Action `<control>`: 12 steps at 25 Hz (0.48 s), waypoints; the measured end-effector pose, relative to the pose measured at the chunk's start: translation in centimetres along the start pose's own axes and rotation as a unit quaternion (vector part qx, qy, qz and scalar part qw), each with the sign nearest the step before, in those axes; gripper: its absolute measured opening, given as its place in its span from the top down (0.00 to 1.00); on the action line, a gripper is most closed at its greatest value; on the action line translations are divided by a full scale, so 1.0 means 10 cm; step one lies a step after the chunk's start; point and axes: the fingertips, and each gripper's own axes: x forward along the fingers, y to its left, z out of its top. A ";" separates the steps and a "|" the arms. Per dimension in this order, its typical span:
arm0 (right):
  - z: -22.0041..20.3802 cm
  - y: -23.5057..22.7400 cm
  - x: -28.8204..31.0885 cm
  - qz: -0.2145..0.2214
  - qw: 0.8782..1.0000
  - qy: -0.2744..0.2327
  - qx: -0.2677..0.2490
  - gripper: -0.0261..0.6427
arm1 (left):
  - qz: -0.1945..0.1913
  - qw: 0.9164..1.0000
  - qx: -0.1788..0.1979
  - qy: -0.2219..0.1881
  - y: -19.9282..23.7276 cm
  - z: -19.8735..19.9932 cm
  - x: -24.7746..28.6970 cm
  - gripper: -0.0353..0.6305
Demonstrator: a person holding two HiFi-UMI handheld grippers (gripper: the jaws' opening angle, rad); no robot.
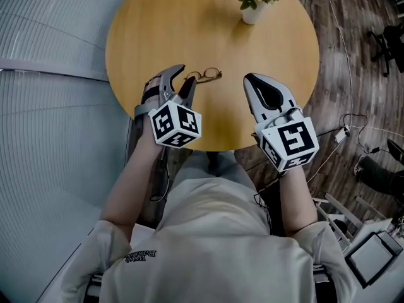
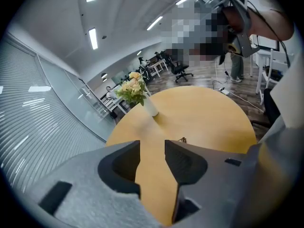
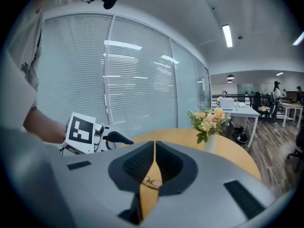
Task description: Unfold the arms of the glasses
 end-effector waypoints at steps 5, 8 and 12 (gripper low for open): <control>-0.23 -0.14 0.19 -0.001 1.000 0.018 0.012 0.91 | -0.028 0.999 0.000 0.018 -0.17 -0.13 0.36 0.70; -0.37 -0.19 0.26 -0.001 0.999 0.031 0.019 0.91 | -0.045 0.998 0.003 0.031 -0.31 -0.24 0.53 0.70; -0.60 -0.21 0.38 0.006 0.998 0.050 0.029 0.91 | -0.067 0.997 0.001 0.044 -0.47 -0.37 0.76 0.70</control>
